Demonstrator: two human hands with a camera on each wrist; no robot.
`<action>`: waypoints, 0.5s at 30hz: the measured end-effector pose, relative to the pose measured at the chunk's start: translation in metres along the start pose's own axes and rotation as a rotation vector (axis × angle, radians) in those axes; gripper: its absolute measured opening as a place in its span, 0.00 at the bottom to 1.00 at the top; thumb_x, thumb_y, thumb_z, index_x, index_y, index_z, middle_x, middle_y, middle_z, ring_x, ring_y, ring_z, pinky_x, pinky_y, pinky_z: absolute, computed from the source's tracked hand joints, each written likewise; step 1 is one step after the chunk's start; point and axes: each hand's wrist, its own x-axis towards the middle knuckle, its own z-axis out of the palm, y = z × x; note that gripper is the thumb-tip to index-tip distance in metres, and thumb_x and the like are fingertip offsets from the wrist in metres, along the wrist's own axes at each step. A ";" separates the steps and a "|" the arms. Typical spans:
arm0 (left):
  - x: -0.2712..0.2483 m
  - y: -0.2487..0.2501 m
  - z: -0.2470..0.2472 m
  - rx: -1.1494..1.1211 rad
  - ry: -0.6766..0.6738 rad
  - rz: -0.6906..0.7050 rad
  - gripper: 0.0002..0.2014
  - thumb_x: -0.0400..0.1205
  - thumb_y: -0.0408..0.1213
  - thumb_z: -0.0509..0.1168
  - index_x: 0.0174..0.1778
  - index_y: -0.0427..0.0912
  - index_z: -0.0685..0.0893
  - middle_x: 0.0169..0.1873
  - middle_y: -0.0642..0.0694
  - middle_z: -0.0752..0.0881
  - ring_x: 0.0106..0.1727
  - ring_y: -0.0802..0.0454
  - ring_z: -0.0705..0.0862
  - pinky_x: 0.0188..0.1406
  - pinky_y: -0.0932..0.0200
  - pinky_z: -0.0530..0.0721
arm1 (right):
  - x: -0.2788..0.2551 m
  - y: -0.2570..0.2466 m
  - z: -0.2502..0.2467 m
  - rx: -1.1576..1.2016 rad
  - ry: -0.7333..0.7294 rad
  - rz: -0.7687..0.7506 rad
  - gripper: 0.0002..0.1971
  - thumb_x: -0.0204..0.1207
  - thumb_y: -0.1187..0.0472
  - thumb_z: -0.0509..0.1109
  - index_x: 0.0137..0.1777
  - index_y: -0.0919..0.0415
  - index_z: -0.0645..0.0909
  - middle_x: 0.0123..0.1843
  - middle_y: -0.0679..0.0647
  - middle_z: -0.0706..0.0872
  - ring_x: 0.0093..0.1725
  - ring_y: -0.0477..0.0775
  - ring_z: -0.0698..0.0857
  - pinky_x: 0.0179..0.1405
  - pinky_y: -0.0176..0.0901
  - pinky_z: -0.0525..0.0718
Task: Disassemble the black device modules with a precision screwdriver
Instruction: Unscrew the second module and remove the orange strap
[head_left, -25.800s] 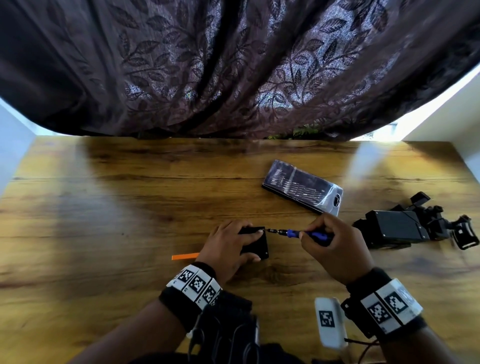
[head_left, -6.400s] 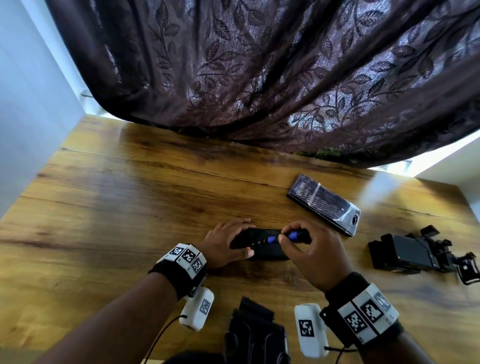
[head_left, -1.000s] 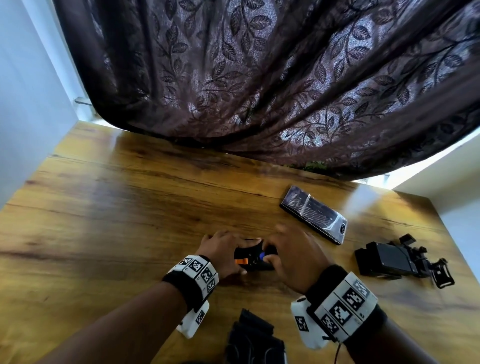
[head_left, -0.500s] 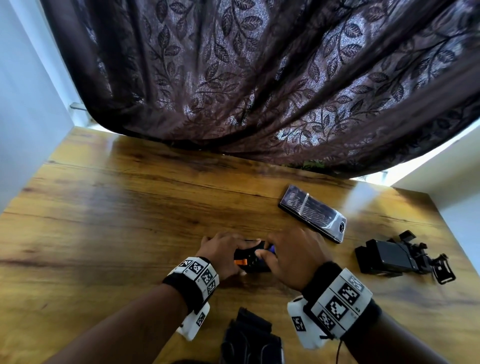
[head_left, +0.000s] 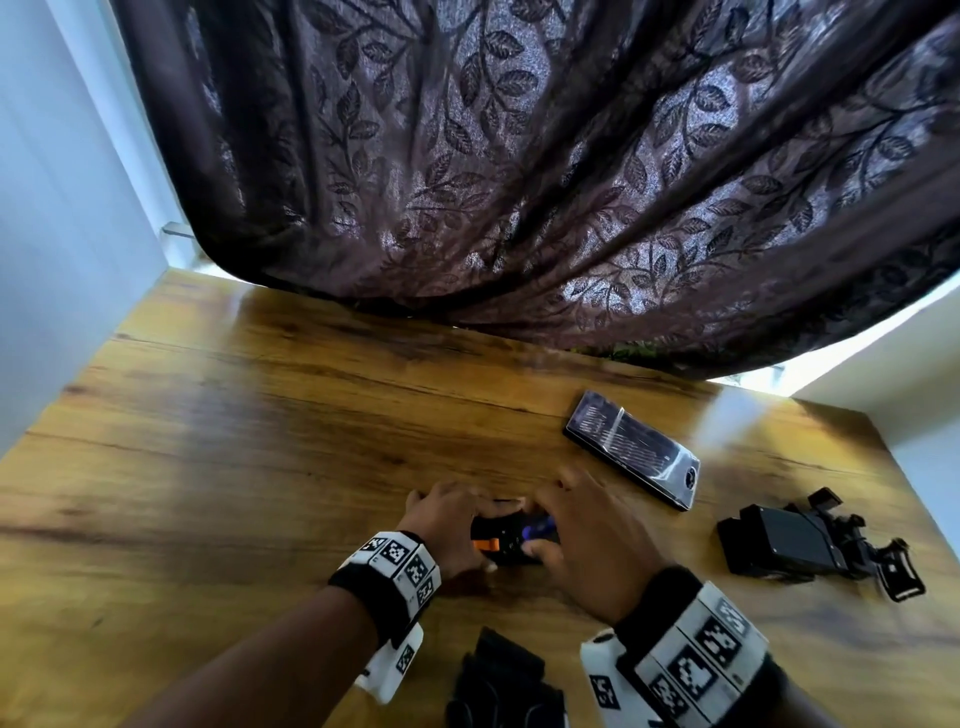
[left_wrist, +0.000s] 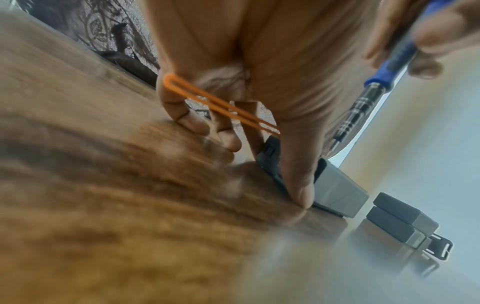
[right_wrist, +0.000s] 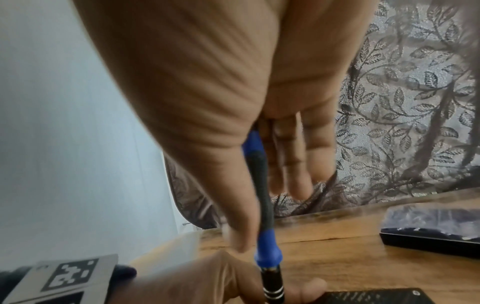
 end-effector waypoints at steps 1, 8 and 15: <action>0.000 0.000 -0.001 0.001 0.001 0.000 0.40 0.73 0.59 0.77 0.77 0.83 0.64 0.76 0.65 0.74 0.80 0.49 0.65 0.76 0.31 0.62 | 0.000 0.002 0.001 0.020 -0.025 -0.022 0.08 0.83 0.52 0.70 0.61 0.48 0.79 0.53 0.39 0.69 0.49 0.41 0.72 0.41 0.27 0.65; 0.002 -0.004 0.000 -0.026 -0.012 -0.022 0.42 0.72 0.59 0.79 0.75 0.85 0.61 0.77 0.67 0.73 0.81 0.51 0.63 0.77 0.31 0.61 | 0.001 0.008 0.001 0.046 -0.027 -0.069 0.08 0.85 0.54 0.68 0.61 0.49 0.81 0.51 0.39 0.70 0.48 0.41 0.75 0.37 0.27 0.66; 0.001 -0.003 -0.002 -0.033 -0.008 -0.006 0.41 0.74 0.57 0.78 0.78 0.82 0.62 0.76 0.65 0.74 0.80 0.51 0.65 0.78 0.33 0.61 | -0.002 0.029 -0.014 0.178 0.134 -0.142 0.04 0.80 0.53 0.74 0.53 0.45 0.84 0.47 0.35 0.76 0.45 0.38 0.78 0.39 0.28 0.72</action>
